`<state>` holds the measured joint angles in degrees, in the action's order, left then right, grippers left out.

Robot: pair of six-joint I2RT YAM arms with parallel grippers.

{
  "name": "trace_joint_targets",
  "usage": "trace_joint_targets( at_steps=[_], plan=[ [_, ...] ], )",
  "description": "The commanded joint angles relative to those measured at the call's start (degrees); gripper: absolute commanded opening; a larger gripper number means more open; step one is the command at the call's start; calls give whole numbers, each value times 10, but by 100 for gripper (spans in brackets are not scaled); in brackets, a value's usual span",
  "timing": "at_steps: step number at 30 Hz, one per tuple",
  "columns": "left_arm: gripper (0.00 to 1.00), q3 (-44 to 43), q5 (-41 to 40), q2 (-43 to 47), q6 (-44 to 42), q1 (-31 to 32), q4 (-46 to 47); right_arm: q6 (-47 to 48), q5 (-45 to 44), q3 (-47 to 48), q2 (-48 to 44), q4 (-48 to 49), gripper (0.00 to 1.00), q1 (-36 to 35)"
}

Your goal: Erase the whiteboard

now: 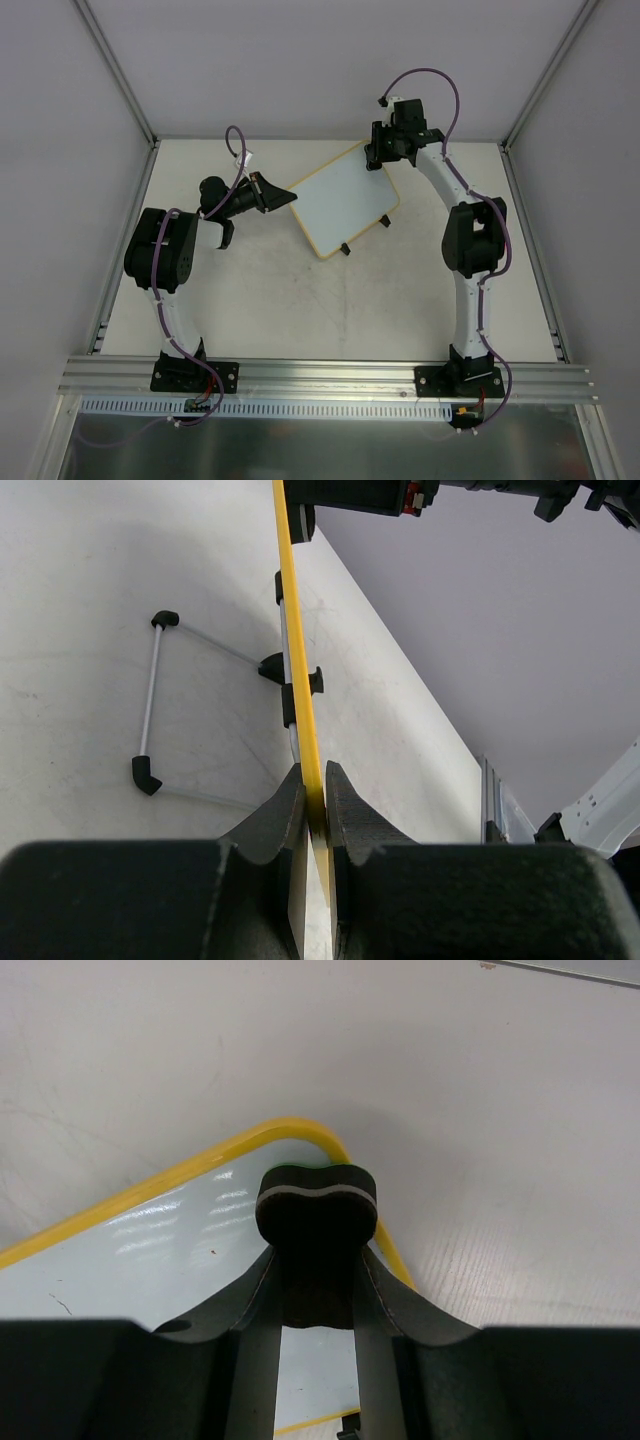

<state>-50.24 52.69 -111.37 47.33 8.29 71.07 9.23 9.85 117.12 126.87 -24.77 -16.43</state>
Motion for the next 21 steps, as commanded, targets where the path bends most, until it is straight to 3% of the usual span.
trace_joint_targets(
  at_steps=[1,21],
  plan=[
    [0,-8,77,28,-45,18,28,6,35,19,11,29,0,-26],
    [0,-8,75,29,-46,19,26,10,32,-140,-65,92,0,-164]
  ],
)
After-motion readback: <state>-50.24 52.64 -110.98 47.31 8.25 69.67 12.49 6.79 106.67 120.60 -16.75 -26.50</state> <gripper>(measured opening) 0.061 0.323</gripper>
